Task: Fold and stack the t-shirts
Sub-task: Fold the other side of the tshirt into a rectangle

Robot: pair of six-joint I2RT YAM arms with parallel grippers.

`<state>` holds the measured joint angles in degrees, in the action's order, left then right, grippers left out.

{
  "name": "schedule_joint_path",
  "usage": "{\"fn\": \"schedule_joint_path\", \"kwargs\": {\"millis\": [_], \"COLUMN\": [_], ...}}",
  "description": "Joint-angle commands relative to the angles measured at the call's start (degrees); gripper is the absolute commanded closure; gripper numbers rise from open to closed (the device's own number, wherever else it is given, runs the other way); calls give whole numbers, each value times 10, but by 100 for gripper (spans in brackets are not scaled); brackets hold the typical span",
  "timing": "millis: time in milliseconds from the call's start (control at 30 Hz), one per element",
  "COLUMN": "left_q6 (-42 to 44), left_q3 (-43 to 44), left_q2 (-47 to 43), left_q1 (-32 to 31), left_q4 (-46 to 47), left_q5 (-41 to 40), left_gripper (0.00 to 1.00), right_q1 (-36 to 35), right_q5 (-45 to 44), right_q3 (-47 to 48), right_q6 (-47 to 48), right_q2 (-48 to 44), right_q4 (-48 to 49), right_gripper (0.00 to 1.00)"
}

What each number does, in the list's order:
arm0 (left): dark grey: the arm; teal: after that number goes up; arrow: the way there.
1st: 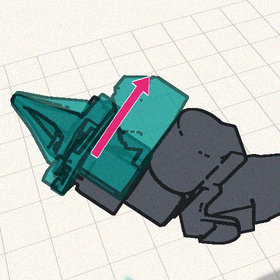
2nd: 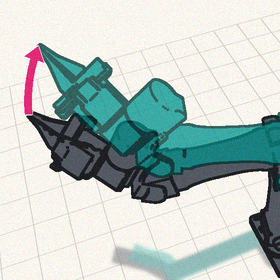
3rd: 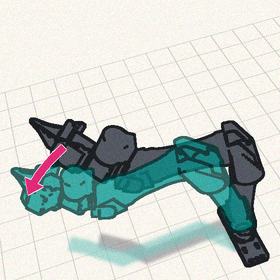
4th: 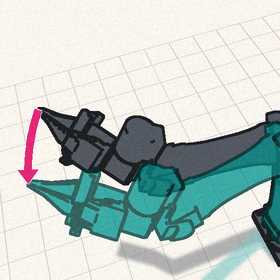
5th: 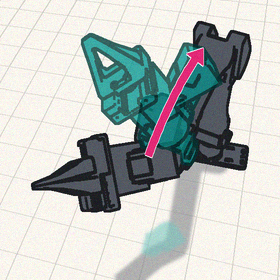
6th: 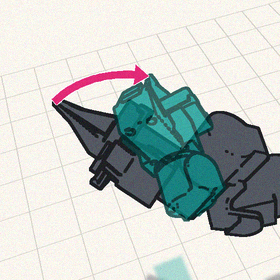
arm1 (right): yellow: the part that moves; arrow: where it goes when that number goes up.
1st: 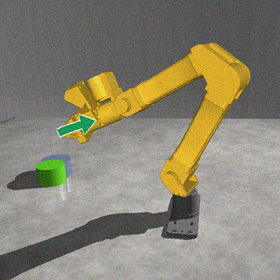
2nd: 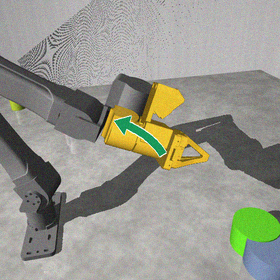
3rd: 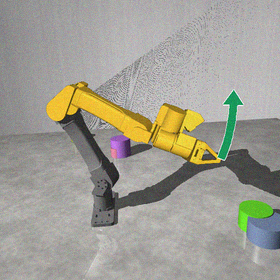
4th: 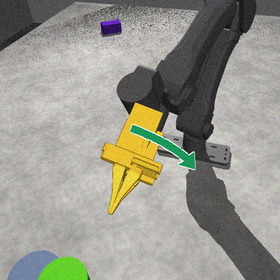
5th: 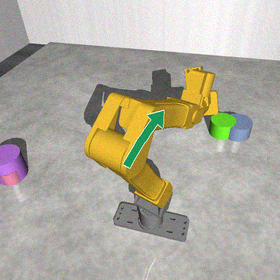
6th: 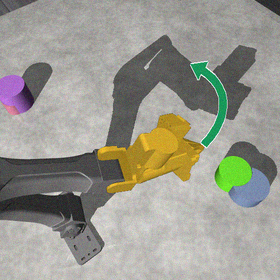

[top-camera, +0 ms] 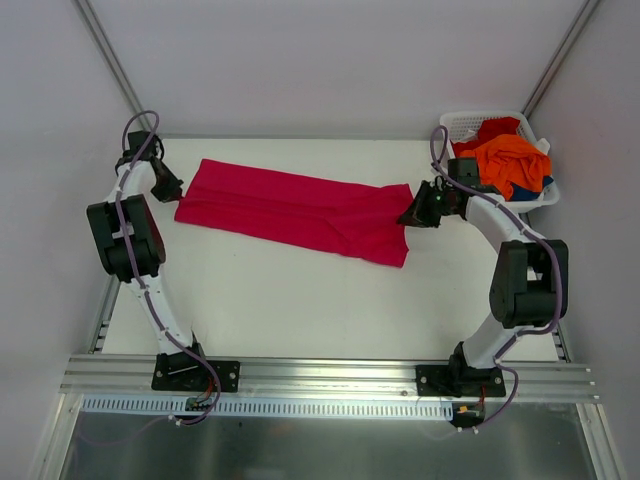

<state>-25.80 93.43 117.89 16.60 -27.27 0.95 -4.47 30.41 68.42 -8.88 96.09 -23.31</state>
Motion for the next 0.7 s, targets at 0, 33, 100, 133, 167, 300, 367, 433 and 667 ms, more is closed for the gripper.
{"fn": "schedule_joint_path", "kwargs": {"millis": [0,33,100,133,167,300,367,433,667], "left_q6": [-8,-14,-29,-34,-40,-45,-43,-44,-56], "left_q3": [26,27,33,36,41,59,71,78,98], "left_q2": [6,8,12,16,18,37,50,58,72], "left_q1": [-9,-10,-11,-12,-12,-20,-23,-26,-34], "left_q4": [-1,-2,-3,-7,-8,-9,-12,-13,-12], "left_q5": [-31,-35,-39,-41,-40,-47,-50,-53,-56], "left_gripper": [100,100,100,100,100,100,100,100,100], "right_q1": [5,6,7,6,7,6,6,6,7], "right_q5": [-11,-13,-18,-19,-22,-20,-14,-15,-20], "right_q3": [30,32,32,32,31,29,22,21,40], "right_q6": [13,13,15,16,15,6,-5,-8,-1], "right_q2": [8,8,12,13,14,19,23,27,47], "right_q4": [-2,-1,-1,-1,-1,12,29,34,34], "right_gripper": [100,100,100,100,100,100,100,100,100]}}
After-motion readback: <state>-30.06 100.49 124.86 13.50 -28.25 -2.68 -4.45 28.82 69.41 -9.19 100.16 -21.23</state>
